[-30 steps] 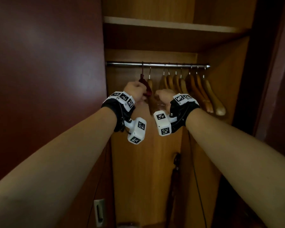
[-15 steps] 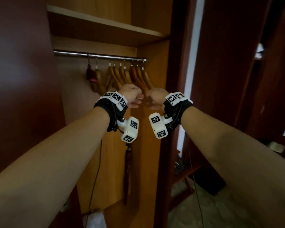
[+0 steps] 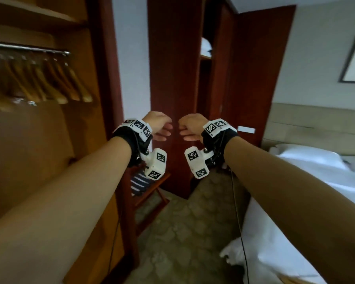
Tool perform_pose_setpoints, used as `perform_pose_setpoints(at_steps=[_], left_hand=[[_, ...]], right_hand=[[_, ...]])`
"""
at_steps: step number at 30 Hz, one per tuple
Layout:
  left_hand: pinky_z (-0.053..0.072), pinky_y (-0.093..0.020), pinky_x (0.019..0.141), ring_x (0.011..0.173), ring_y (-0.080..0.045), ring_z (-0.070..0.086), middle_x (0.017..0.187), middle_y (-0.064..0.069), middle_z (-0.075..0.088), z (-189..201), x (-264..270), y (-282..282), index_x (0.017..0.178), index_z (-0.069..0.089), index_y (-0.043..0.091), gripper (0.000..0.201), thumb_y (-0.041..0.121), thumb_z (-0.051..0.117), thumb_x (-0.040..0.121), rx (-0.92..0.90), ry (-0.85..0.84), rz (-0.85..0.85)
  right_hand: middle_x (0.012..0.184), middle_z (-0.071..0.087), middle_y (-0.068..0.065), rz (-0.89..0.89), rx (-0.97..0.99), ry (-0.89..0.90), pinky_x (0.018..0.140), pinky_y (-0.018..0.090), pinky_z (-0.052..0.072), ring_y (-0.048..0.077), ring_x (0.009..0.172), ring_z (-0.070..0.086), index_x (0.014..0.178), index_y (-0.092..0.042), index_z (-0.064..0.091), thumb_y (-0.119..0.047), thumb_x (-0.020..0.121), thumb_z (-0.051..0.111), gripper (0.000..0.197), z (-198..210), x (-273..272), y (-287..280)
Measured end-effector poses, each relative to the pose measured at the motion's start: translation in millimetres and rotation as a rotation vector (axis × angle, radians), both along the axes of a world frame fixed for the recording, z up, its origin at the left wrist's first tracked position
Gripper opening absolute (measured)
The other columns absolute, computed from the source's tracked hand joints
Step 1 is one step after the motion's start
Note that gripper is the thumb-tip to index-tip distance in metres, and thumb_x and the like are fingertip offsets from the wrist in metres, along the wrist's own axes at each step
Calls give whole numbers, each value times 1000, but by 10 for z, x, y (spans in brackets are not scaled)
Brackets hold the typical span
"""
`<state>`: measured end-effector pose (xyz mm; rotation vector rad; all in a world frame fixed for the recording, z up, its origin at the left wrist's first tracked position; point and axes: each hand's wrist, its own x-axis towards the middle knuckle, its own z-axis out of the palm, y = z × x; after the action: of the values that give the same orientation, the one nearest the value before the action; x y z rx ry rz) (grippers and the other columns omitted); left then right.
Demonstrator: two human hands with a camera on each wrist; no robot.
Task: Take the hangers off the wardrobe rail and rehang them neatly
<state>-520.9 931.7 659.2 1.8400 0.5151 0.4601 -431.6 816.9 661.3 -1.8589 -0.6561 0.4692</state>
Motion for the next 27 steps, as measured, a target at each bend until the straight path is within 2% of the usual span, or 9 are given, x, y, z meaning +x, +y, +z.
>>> perform_pose_setpoints(at_steps=[2, 5, 8, 10, 15, 20, 23, 25, 27], left_hand=[[56, -34, 67, 71, -18, 63, 90, -4, 66, -61, 179, -429, 103, 61, 13, 13, 21, 55, 95, -23, 20, -81], [57, -34, 64, 75, -20, 64, 96, -7, 67, -99, 429, -1019, 110, 61, 10, 21, 24, 55, 95, -43, 44, -201], [56, -33, 65, 76, -19, 64, 97, -7, 67, -100, 670, -1574, 112, 61, 9, 25, 26, 53, 96, -35, 58, -298], [56, -34, 66, 77, -19, 64, 96, -6, 66, -98, 842, -1916, 114, 61, 7, 27, 27, 52, 97, -25, 68, -356], [55, -34, 69, 80, -20, 64, 96, -6, 66, -147, 1305, -2658, 112, 61, 7, 29, 29, 48, 99, -14, 99, -472], [54, -34, 69, 77, -21, 63, 93, -7, 66, -307, 1911, -3428, 98, 62, 10, 23, 28, 50, 97, -34, 140, -603], [52, -33, 67, 77, -23, 61, 95, -9, 65, -451, 2339, -3840, 104, 62, 7, 26, 30, 50, 96, -50, 151, -672], [51, -32, 65, 76, -23, 60, 97, -10, 66, -563, 2655, -4107, 108, 62, 5, 32, 33, 51, 97, -52, 168, -716], [52, -32, 64, 76, -23, 62, 98, -9, 67, -669, 2969, -4364, 107, 62, 6, 35, 37, 50, 97, -50, 199, -762]], right_hand=[[96, 63, 6, -44, 0, -10, 90, 39, 55, 18, 89, 63, 118, -8, 59, -10, 97, 50, 23, -46, 120, -453], [89, 63, 2, -160, -56, -16, 91, 38, 55, 16, 90, 63, 113, -12, 60, -11, 99, 48, 19, -92, 297, -1159], [108, 64, 9, -190, -16, -5, 76, 37, 56, 22, 89, 63, 126, -7, 56, -12, 94, 55, 33, -139, 548, -1822], [106, 61, 9, -243, -15, -3, 70, 34, 53, 21, 85, 62, 129, -5, 55, -11, 92, 56, 38, -168, 697, -2226], [108, 60, 8, -328, -20, -13, 68, 32, 53, 22, 89, 62, 129, -6, 55, -14, 94, 56, 36, -257, 996, -3044], [109, 62, 5, -474, -55, 10, 72, 34, 54, 21, 90, 63, 132, -8, 54, -20, 95, 56, 39, -432, 1369, -3905], [98, 64, 5, -576, -49, 58, 76, 34, 54, 19, 83, 63, 123, -5, 58, -19, 99, 50, 29, -529, 1591, -4341], [88, 62, 2, -642, -75, 92, 71, 30, 52, 15, 74, 61, 117, -7, 61, -18, 101, 46, 25, -594, 1743, -4621], [88, 61, 2, -672, -127, 111, 67, 28, 49, 13, 73, 59, 113, -11, 59, -17, 101, 46, 19, -646, 1924, -4886]])
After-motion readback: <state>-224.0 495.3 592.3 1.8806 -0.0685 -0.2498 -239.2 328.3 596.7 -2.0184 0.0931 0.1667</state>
